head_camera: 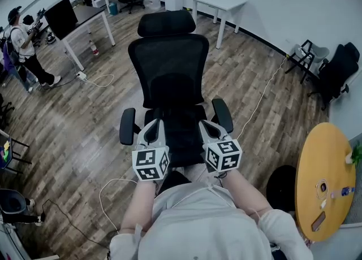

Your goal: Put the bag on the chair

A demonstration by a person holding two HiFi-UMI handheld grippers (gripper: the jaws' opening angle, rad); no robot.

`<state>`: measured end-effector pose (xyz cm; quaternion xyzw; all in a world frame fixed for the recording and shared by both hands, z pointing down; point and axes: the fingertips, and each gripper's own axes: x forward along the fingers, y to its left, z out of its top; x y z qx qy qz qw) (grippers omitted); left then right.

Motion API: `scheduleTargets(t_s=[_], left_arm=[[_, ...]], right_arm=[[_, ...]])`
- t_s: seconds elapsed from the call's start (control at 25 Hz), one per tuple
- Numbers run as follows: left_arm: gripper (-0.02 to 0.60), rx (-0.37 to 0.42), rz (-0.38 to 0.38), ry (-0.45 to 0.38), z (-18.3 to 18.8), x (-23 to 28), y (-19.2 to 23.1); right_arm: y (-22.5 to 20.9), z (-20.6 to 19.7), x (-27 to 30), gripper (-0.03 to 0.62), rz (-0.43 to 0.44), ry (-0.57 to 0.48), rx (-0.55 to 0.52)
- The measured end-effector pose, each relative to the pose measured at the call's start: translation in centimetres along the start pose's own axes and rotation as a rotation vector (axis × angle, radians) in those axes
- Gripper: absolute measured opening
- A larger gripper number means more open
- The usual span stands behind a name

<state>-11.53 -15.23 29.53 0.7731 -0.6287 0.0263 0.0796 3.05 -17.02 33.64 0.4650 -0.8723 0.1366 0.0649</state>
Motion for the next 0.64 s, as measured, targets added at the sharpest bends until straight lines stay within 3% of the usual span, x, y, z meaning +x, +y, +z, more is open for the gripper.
scheduleTargets(t_s=[0.64], left_arm=[[0.006, 0.004, 0.017, 0.006, -0.02, -0.56, 0.27]], right_arm=[[-0.74, -0.26, -0.21, -0.003, -0.037, 0.017, -0.02]])
